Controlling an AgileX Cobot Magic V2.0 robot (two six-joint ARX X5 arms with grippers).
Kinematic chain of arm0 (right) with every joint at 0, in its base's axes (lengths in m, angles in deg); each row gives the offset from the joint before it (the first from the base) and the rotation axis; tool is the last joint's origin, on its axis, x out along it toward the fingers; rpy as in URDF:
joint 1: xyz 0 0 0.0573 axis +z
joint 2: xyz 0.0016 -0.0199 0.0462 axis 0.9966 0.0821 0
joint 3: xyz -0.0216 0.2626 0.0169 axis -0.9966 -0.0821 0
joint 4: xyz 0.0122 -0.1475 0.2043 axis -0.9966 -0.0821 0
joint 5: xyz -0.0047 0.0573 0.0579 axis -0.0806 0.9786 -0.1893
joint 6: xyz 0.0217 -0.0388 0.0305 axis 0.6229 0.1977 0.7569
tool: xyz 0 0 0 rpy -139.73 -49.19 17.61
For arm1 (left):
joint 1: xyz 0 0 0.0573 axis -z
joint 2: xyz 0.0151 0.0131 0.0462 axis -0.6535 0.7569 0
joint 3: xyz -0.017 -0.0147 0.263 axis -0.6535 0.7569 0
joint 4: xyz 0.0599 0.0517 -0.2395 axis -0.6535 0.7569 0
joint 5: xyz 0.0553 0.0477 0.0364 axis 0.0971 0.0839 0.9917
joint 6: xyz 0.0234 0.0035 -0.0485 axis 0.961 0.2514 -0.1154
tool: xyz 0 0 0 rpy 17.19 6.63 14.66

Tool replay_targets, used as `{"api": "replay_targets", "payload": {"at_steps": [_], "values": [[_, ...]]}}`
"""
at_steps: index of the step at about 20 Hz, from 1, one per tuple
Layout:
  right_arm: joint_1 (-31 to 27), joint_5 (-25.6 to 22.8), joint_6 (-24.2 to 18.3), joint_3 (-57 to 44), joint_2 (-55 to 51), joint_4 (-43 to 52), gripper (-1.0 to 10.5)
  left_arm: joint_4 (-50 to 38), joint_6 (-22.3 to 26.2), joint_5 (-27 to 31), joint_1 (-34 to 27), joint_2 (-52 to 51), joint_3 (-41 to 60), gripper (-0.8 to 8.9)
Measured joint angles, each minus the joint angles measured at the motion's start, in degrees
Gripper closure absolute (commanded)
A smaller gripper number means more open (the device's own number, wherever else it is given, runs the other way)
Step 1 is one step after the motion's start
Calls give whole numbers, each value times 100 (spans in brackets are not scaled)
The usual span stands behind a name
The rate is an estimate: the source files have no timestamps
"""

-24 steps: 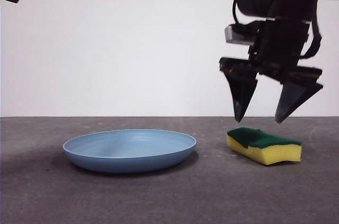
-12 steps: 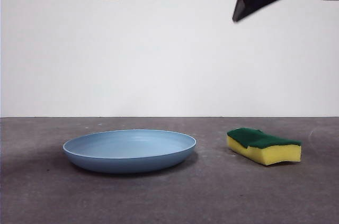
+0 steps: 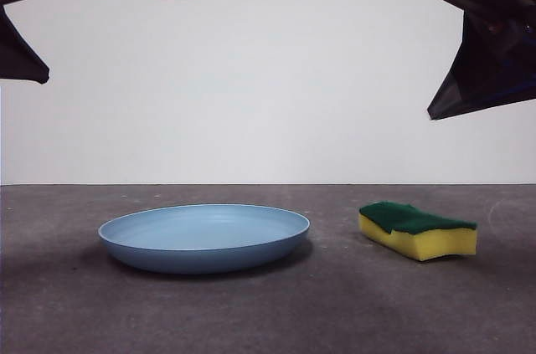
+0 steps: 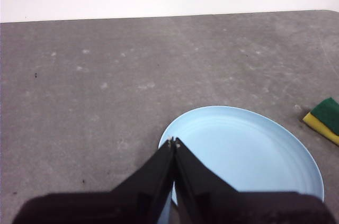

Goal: Pick up the plate,pick up the cloth,clean the plate with the cloth

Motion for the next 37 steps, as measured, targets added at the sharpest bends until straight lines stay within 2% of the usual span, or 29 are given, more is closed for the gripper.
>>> {"api": "replay_targets", "payload": {"at_steps": [12,15,20,25,29,34,37], "values": [[0,-2,22,0,-7,9,946,188,4,15,0,-9,-2,814],[0,-2,22,0,-7,9,946,706,173,186,-101,-225,-2,814],[0,-2,24,0,-7,9,946,695,247,-330,-1143,-1458,52,814],[0,-2,24,0,-7,9,946,678,251,-691,-2203,-2656,859,814],[0,-2,24,0,-7,11,946,713,254,-892,-2391,-3373,1576,814],[0,-2,24,0,-7,4,946,1539,269,-883,-2481,-3556,1574,814],[0,-2,24,0,-9,4,946,1611,269,-922,-2533,-3556,1572,814]]}}
